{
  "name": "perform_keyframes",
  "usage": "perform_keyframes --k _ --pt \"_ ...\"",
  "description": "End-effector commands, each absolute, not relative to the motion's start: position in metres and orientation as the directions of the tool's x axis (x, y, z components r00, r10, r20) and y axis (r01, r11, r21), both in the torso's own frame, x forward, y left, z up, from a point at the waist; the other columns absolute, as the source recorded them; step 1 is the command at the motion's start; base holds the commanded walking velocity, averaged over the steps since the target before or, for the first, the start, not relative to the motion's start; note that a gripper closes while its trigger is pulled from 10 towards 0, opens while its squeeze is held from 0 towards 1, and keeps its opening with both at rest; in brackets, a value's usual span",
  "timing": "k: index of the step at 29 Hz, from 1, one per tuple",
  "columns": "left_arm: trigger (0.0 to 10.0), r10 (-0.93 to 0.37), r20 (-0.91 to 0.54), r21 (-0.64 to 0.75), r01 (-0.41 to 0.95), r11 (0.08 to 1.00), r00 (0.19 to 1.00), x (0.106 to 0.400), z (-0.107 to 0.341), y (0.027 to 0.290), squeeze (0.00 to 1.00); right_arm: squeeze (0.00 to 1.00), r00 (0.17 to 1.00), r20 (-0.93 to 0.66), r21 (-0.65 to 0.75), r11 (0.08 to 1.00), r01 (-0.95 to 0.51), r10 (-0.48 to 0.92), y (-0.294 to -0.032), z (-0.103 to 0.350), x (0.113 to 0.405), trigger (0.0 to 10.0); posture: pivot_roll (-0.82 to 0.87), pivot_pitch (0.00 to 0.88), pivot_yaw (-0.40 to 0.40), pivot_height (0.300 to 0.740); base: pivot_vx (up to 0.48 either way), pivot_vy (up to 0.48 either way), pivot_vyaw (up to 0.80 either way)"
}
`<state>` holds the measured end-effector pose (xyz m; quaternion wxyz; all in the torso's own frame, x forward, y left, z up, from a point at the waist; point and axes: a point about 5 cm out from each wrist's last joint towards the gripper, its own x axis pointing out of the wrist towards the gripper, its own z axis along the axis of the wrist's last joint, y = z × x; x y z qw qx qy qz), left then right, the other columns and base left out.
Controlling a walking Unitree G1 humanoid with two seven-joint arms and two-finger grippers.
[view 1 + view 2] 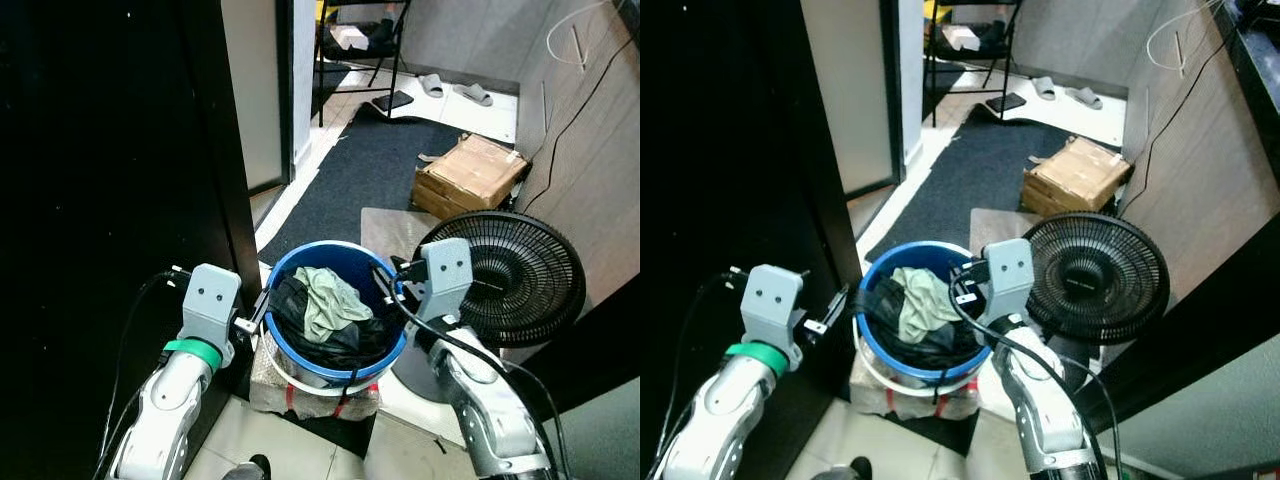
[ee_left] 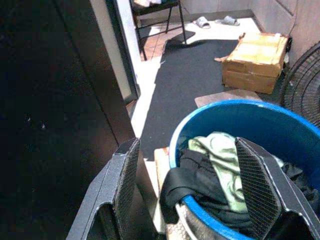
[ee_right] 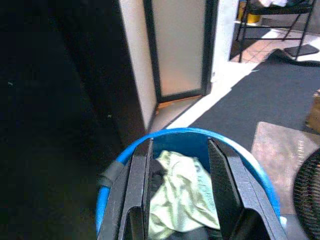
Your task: Clothes washing
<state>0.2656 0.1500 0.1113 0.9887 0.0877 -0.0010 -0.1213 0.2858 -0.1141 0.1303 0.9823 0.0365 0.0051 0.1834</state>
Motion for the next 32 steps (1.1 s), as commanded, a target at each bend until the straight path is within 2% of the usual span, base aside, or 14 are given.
perform_keyframes --k 1,8,29,32 --pt "10.0 -0.245 -0.032 0.178 0.247 0.953 0.969 0.2648 0.1080 0.1484 0.00 0.00 0.940 -0.030 0.086 0.937 -0.337 0.341 -0.1199 0.1226 0.2841 10.0 0.00 0.000 0.012 0.740 0.000 0.000 -0.80" --pt "10.0 -0.249 -0.035 0.176 0.251 0.952 0.968 0.2645 0.1071 0.1485 0.00 0.00 0.941 -0.034 0.083 0.939 -0.333 0.337 -0.1201 0.1217 0.2837 10.0 0.00 0.000 0.015 0.740 0.000 0.000 -0.80" --pt "10.0 -0.240 -0.023 0.183 0.240 0.953 0.970 0.2642 0.1083 0.1483 0.00 0.00 0.937 -0.041 0.077 0.936 -0.343 0.346 -0.1195 0.1210 0.2841 10.0 0.00 0.000 0.013 0.740 0.000 0.000 0.00" --pt "10.0 -0.240 -0.022 0.191 0.239 0.952 0.971 0.2641 0.1085 0.1480 0.00 0.00 0.936 -0.042 0.076 0.936 -0.345 0.349 -0.1195 0.1210 0.2840 10.0 0.00 0.000 0.012 0.740 0.337 0.000 0.00"
